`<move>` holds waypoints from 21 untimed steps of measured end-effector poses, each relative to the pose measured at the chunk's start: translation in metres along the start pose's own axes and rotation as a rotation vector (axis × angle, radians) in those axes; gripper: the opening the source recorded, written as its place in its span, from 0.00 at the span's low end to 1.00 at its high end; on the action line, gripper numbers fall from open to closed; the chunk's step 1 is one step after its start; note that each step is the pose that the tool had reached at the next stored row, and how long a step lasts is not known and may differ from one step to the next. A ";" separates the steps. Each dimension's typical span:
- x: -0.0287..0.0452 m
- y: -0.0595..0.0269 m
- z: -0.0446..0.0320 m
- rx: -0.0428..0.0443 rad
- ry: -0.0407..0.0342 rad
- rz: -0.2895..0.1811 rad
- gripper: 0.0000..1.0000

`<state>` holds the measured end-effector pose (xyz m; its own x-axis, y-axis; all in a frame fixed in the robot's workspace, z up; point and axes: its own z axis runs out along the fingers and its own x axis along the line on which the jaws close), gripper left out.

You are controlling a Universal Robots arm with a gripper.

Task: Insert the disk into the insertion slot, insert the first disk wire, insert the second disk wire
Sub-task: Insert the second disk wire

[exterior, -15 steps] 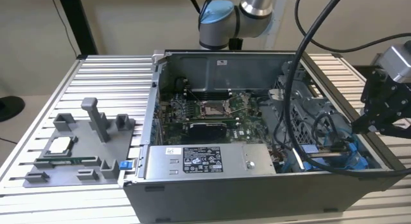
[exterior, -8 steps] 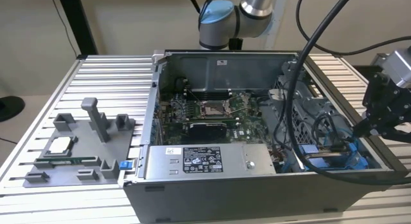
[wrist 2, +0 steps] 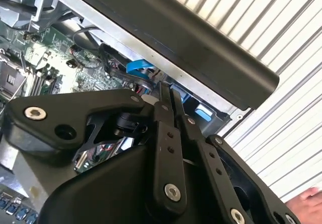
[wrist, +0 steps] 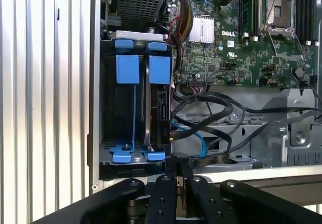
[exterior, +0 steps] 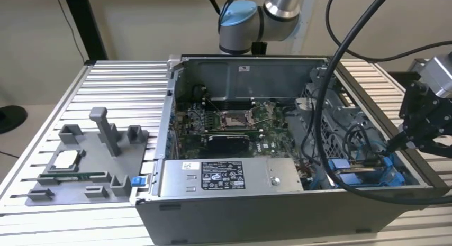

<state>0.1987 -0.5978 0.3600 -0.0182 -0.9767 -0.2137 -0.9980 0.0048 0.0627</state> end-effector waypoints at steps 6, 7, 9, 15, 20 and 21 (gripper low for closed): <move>0.0004 0.0000 0.0003 -0.0002 -0.0003 0.000 1.00; 0.0005 -0.0001 0.0005 -0.0002 -0.0003 0.000 1.00; 0.0010 -0.0002 0.0026 -0.0004 -0.0003 0.000 1.00; 0.0017 -0.0004 0.0055 -0.0005 -0.0010 0.000 1.00; 0.0018 -0.0004 0.0056 -0.0006 -0.0051 0.000 0.00; 0.0019 -0.0004 0.0056 -0.0006 -0.0059 0.000 0.00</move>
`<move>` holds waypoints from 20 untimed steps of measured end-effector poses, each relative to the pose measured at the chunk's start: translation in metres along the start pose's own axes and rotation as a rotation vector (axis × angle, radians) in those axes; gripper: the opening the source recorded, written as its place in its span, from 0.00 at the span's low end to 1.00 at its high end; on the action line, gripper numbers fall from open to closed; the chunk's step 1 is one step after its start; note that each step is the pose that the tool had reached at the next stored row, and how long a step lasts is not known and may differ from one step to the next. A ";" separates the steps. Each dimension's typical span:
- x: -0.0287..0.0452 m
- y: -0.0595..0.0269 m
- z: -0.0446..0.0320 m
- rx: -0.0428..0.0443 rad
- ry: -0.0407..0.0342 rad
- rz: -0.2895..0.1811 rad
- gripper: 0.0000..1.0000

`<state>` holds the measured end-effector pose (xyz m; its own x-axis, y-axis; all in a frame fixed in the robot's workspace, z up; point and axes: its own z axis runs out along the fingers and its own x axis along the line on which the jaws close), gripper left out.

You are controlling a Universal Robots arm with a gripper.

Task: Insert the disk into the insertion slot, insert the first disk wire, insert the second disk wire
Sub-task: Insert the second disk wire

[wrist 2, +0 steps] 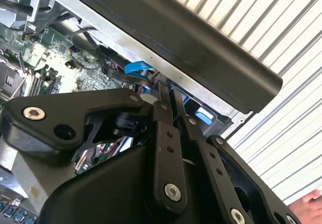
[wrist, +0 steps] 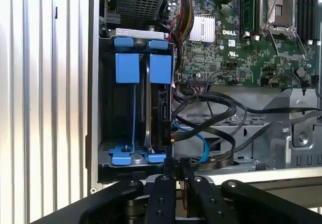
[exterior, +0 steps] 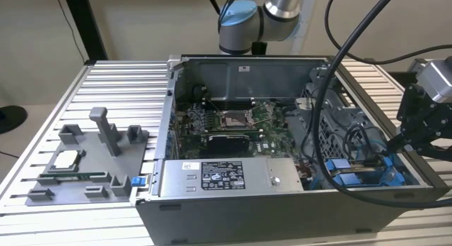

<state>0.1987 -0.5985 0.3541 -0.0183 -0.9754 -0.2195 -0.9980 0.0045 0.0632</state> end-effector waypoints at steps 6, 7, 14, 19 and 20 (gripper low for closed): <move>-0.0003 0.0033 -0.0043 0.0002 -0.0075 0.001 0.00; -0.0005 0.0052 -0.0056 0.0004 -0.0081 0.002 0.00; -0.0029 0.0201 -0.0163 0.0017 -0.0147 0.008 0.00; -0.0036 0.0300 -0.0186 0.0023 -0.0148 0.011 0.00; -0.0037 0.0319 -0.0186 0.0024 -0.0147 0.011 0.00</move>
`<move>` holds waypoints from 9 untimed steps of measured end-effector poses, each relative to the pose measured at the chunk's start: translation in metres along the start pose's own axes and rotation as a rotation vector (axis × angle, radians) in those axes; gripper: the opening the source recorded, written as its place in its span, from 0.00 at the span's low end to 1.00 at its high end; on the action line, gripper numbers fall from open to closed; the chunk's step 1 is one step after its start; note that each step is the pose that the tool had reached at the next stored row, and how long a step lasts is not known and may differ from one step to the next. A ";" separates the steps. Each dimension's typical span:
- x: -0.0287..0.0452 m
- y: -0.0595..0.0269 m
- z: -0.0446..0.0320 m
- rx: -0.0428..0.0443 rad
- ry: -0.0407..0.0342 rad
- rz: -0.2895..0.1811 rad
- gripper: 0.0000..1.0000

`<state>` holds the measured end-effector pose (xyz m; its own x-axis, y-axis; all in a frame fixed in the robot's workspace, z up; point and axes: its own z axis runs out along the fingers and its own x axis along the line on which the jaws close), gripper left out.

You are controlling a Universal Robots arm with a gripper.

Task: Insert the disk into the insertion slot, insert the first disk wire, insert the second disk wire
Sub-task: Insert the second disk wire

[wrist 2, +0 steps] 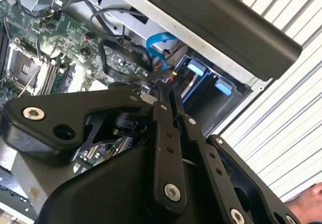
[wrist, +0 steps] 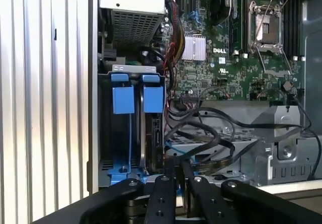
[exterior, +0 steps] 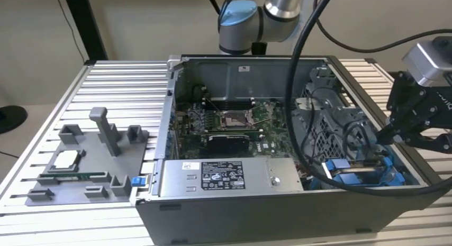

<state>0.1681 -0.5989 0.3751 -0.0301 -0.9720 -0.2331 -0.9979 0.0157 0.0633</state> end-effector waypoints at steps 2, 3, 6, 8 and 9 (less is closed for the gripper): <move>-0.0001 0.0044 0.0001 0.0002 -0.0001 0.001 0.00; -0.0001 0.0067 0.0002 0.0004 -0.0001 0.001 0.00; -0.0001 0.0138 0.0006 0.0007 -0.0002 0.003 0.00; 0.0000 0.0185 0.0008 0.0009 -0.0001 0.004 0.00; 0.0001 0.0207 0.0009 0.0009 -0.0001 0.004 0.00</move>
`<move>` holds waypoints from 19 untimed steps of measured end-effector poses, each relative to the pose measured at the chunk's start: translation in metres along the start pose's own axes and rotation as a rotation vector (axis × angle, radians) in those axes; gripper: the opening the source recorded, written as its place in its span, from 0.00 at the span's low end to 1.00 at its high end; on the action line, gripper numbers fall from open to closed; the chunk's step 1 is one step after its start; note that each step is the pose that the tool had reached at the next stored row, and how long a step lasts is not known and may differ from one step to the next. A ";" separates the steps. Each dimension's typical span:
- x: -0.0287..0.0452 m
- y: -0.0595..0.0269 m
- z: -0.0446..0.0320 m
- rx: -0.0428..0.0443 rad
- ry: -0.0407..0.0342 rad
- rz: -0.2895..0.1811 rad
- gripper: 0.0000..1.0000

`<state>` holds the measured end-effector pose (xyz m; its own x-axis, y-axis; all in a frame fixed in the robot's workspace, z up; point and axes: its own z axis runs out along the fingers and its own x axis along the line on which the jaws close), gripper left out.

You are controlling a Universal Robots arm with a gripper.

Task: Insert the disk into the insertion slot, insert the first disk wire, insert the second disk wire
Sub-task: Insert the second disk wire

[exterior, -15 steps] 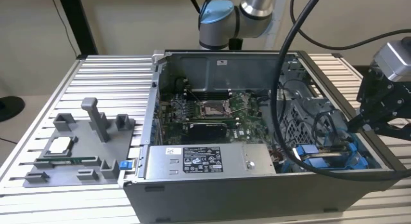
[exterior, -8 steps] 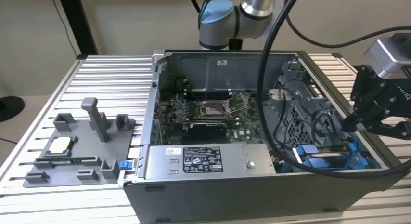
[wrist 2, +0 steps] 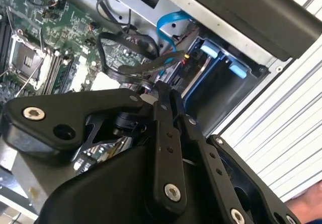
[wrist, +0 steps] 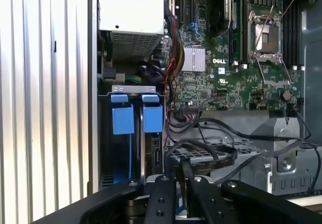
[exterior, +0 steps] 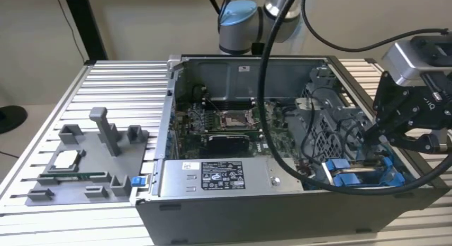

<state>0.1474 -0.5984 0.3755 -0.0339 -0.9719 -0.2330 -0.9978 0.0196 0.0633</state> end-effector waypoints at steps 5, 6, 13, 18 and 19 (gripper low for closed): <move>0.0003 0.0061 0.0004 0.0001 -0.0001 0.000 0.00; 0.0003 0.0062 0.0004 0.0001 -0.0001 0.000 0.00; 0.0002 0.0066 0.0004 0.0002 -0.0001 0.000 0.00; 0.0004 0.0070 0.0013 0.0006 0.0062 0.001 0.00; 0.0007 0.0073 0.0020 0.0016 0.0085 0.001 0.00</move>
<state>0.1399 -0.5984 0.3739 -0.0340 -0.9738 -0.2247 -0.9979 0.0205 0.0618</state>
